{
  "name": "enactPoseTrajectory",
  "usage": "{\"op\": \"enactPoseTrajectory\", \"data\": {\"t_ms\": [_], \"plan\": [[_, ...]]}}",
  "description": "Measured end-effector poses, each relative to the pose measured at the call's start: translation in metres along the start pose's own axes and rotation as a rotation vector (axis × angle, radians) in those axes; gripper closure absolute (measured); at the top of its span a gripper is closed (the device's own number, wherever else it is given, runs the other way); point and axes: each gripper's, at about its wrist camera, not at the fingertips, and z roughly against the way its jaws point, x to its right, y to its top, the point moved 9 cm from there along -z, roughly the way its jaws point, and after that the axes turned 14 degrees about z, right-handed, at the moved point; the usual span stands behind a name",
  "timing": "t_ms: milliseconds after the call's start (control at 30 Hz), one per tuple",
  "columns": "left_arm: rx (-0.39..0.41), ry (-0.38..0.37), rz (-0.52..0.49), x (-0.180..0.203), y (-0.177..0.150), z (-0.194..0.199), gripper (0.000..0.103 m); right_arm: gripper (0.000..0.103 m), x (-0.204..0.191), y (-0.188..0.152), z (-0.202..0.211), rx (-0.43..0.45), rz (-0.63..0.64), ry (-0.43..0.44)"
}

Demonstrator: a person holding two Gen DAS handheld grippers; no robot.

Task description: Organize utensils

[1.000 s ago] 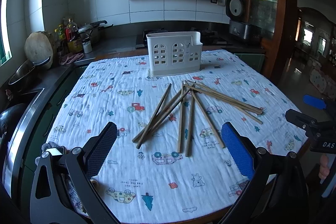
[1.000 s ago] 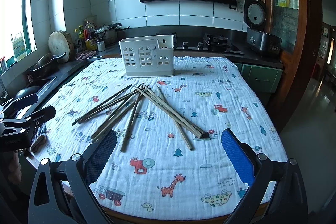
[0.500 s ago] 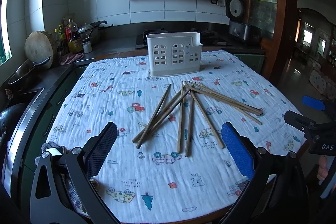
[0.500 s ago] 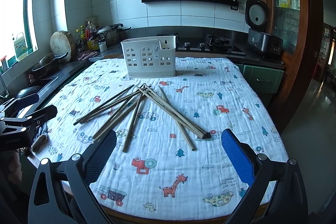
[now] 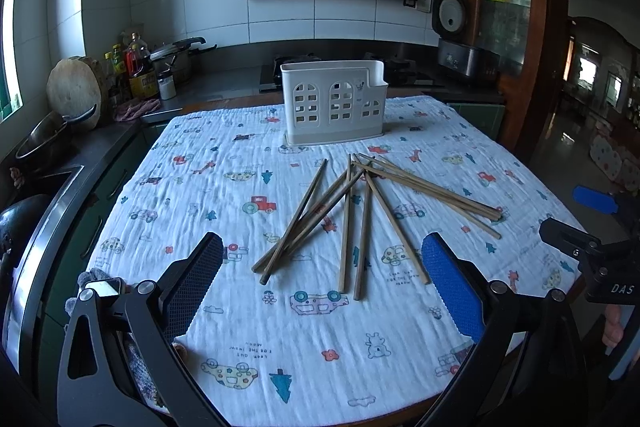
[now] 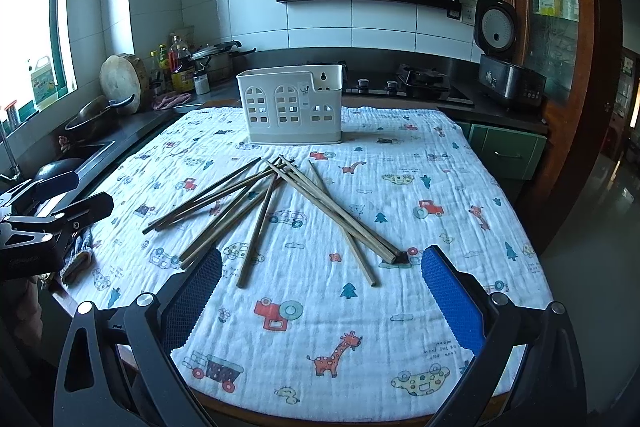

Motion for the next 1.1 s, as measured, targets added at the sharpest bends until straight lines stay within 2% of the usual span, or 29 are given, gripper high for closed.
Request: {"op": "enactPoseTrajectory", "data": {"t_ms": [367, 733, 800, 867, 933, 1100], "plan": [[-0.003, 0.0, 0.01, -0.004, 0.002, -0.004, 0.005, 0.007, 0.002, -0.003, -0.005, 0.012, 0.025, 0.029], [-0.021, -0.003, 0.027, -0.012, -0.001, -0.015, 0.005, 0.009, 0.021, -0.007, -0.018, 0.007, 0.077, 0.056], [-0.021, -0.002, 0.031, -0.013, -0.001, -0.017, 0.005, 0.011, 0.025, -0.01, -0.024, -0.006, 0.095, 0.061], [-0.023, 0.0, 0.038, -0.015, -0.001, -0.02, 0.005, 0.021, 0.028, -0.014, -0.031, -0.026, 0.101, 0.072], [-0.03, 0.005, 0.042, -0.017, -0.002, -0.024, 0.005, 0.025, 0.031, -0.018, -0.04, -0.044, 0.108, 0.089], [-0.054, 0.015, 0.052, -0.02, -0.004, -0.035, 0.006, 0.041, 0.04, -0.027, -0.061, -0.09, 0.131, 0.095]]}}
